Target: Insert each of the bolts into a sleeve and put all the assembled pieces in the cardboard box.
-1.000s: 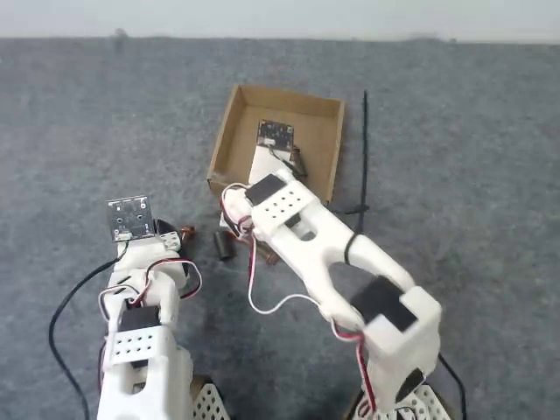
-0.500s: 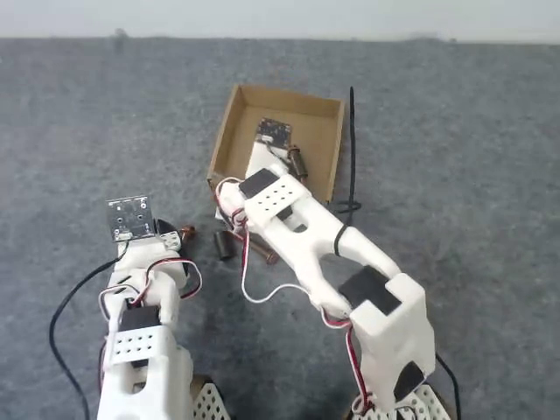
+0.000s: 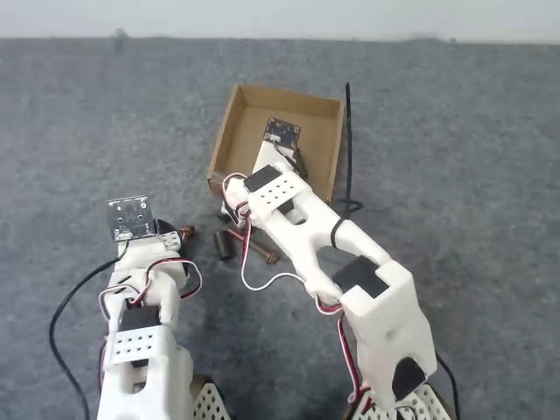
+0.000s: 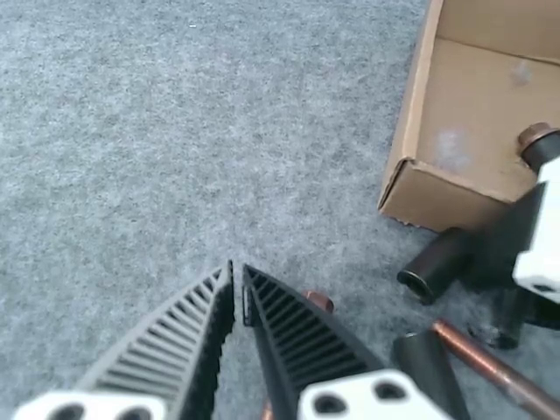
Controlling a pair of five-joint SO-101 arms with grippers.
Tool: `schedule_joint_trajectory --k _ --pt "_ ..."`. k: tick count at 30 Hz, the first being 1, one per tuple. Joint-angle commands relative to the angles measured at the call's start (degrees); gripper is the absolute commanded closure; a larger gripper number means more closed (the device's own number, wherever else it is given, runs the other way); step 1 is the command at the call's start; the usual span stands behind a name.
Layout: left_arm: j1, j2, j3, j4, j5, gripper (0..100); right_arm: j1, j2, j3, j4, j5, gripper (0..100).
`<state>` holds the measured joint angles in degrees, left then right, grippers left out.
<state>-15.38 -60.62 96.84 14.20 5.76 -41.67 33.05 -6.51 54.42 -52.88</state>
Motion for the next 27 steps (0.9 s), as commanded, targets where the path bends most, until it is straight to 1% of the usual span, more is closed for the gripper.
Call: schedule_joint_trajectory --k 1,2,4,7,11,15,18,20,23,27 --pt "0.18 -1.76 -0.84 0.00 -0.70 99 1.01 3.12 -3.96 -0.22 -0.18 90.5" --pt "0.09 -1.76 -0.84 0.00 -0.70 99 0.84 3.82 -4.13 -0.22 0.18 90.5" --pt "0.09 -1.76 -0.84 0.00 -0.70 99 0.40 4.70 -4.40 0.40 3.43 90.5" --pt "0.09 -1.76 -0.84 0.00 -0.70 99 -0.57 5.41 -5.98 4.26 7.03 91.2" --pt "0.09 -1.76 -0.84 0.00 -0.70 99 -0.66 5.49 -8.53 9.89 9.93 99.8" --pt "0.09 -1.76 -0.84 0.00 -0.70 99 -0.48 6.02 -8.70 12.88 14.07 97.6" --pt "0.09 -1.76 -0.84 0.00 -0.70 99 -0.57 7.52 -8.97 15.43 17.85 97.6" --pt "0.09 -1.76 -0.84 0.00 -0.70 99 -0.66 7.52 -9.05 17.27 20.92 99.4" --pt "0.09 -1.76 -0.84 0.00 -0.70 99 -0.40 4.53 -10.37 23.43 23.65 99.3" --pt "0.00 -1.76 -0.84 0.00 -0.70 99 0.84 -1.45 -11.43 33.19 24.18 99.2"
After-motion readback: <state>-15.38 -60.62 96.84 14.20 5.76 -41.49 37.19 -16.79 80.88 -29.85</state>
